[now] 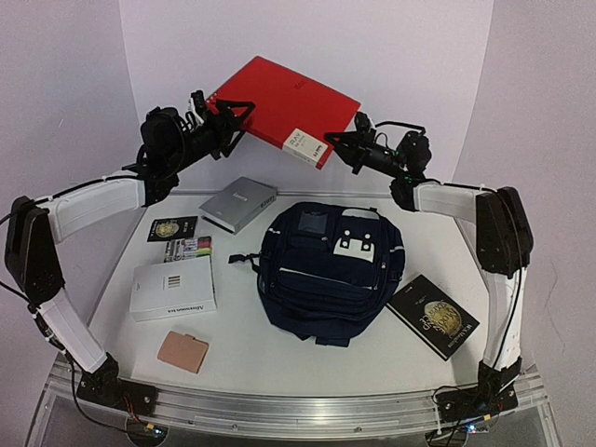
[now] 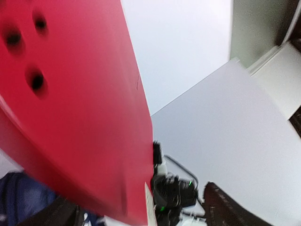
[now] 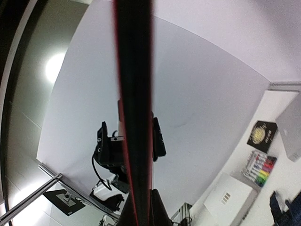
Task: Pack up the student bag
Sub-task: Pick up the files from the center of the board, then place the files in the student bag.
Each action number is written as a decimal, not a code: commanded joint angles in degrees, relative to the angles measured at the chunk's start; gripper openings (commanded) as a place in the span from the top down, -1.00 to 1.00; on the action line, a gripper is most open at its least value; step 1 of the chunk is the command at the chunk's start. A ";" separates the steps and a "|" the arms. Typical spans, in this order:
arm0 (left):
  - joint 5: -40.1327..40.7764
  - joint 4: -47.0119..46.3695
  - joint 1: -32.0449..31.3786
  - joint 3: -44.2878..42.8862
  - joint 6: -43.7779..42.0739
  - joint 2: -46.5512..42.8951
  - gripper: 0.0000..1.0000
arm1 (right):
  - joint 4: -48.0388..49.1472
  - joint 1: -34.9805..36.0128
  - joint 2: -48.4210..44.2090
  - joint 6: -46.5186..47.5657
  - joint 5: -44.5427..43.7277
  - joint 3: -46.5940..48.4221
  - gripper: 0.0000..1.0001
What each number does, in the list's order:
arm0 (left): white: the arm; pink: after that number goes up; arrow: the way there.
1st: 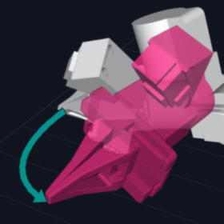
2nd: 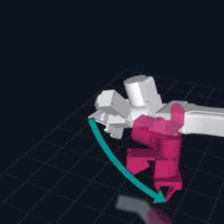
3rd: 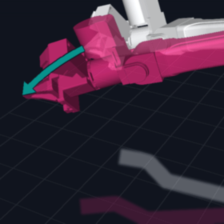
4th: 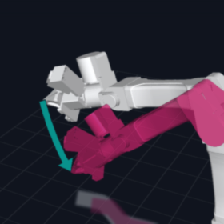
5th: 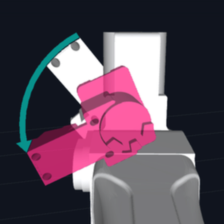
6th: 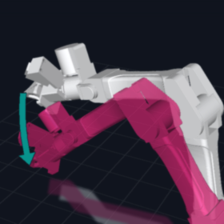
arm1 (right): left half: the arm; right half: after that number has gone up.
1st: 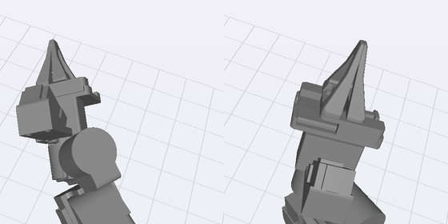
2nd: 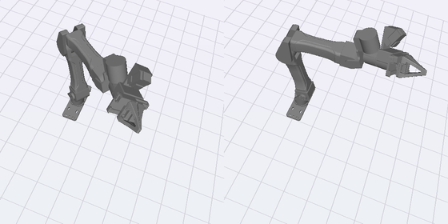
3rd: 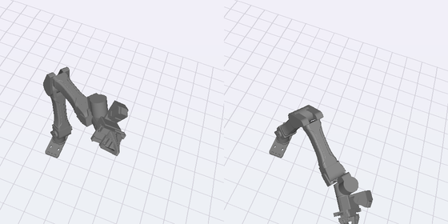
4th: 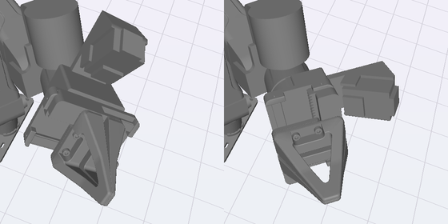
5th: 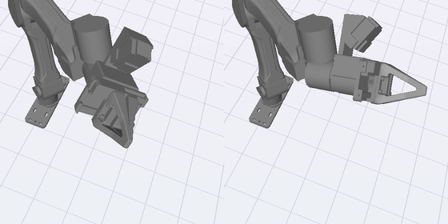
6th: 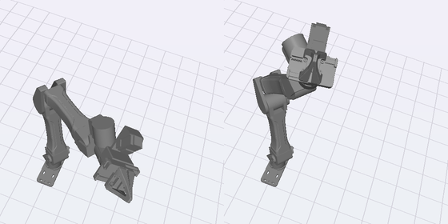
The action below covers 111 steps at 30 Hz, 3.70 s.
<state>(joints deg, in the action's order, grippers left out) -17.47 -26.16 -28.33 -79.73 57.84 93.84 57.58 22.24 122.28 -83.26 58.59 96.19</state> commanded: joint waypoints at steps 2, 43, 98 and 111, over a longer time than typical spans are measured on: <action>-8.84 28.30 3.52 -3.43 -9.50 -8.16 -0.94 | 3.69 -5.17 -10.21 3.84 16.80 -7.90 1.00; -43.84 29.39 8.53 -2.97 -5.91 -3.26 1.00 | 40.51 -5.63 -10.79 -31.52 32.57 -20.92 0.56; 19.32 56.86 9.24 2.28 0.33 -26.06 1.00 | -94.25 25.57 -4.97 115.43 -37.08 -1.91 -0.92; 18.20 58.71 9.25 1.45 -3.31 -26.90 1.00 | -82.46 21.46 10.18 84.35 -52.65 9.36 0.72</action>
<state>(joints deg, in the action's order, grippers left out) 0.25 36.66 -19.07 -74.94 57.74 68.91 -29.34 48.49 127.62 16.60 12.54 101.26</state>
